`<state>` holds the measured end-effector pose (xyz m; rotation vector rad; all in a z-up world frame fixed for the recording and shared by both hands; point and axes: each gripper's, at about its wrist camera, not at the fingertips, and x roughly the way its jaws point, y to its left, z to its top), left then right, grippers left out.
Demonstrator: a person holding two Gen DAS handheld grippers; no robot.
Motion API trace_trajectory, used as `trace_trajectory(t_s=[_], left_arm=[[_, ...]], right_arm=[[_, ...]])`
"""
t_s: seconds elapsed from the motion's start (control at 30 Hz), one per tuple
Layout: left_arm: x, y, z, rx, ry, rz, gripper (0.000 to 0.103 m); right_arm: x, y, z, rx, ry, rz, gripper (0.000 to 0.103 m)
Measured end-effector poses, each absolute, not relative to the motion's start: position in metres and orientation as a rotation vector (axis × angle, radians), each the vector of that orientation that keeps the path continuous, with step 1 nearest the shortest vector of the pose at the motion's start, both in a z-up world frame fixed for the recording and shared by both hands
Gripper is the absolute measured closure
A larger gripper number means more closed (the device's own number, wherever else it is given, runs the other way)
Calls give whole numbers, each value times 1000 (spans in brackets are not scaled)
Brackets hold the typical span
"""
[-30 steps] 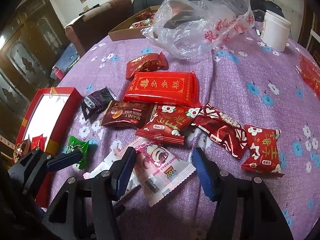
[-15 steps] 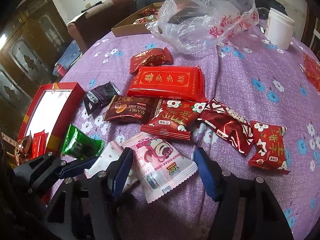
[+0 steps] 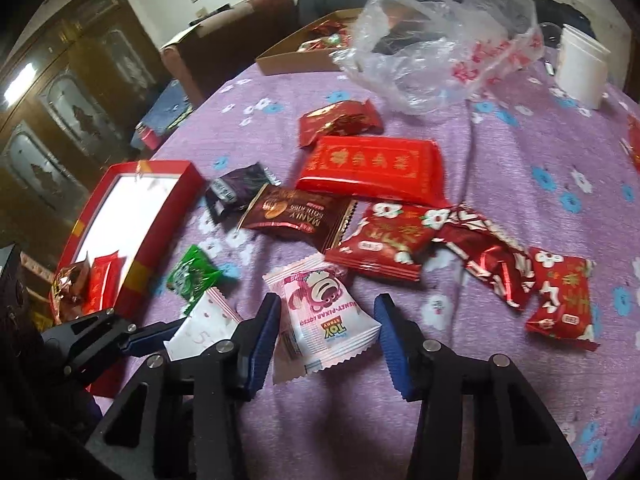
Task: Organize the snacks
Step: 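Close left tool on the white packet while right tool grips the pink bear packet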
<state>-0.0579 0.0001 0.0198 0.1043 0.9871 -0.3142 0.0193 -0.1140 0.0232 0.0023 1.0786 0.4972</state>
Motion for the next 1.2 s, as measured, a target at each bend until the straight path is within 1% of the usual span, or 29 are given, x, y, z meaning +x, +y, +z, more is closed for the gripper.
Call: trace_trajectory(t_s=[0.23,0.3,0.33,0.4,0.43,0.57,0.63,0.67,0.7,0.73,0.8,0.97,1.2], left_arm=[[-78,15,25,85,992,-291,54],[-80,18,25,73,1000,-288,54],[-81,19,25,70,1003,-286,54],[-83,23,25,52,1008,-284,54],[-83,26,25,38,1012,-287,54],[-82,29,25,26,1011,-276,54],[-82,31,26,17,1007,-276,54],[-83,32,26,17,1005,-275,54],[-83,32,26,16,1002,-273,54],[-83,33,27,15,999,-272,54],[-83,34,28,9,997,-272,54],[-85,37,33,-3,983,-270,54],[-88,42,44,3,953,-242,54]], right_arm=[[18,-102,20,-55,1086,498,48],[17,-100,19,-66,1075,487,45],[16,-97,19,-89,1064,470,43],[16,-94,16,-127,1050,437,31],[18,-92,15,-141,1047,427,29],[17,-88,13,-175,1013,415,29],[16,-87,13,-179,1001,420,35],[15,-86,14,-183,995,423,45],[15,-87,15,-178,995,429,51],[15,-87,15,-168,997,440,56],[15,-88,16,-143,1005,462,59],[16,-93,19,-44,1036,526,63],[17,-103,27,75,1030,588,63]])
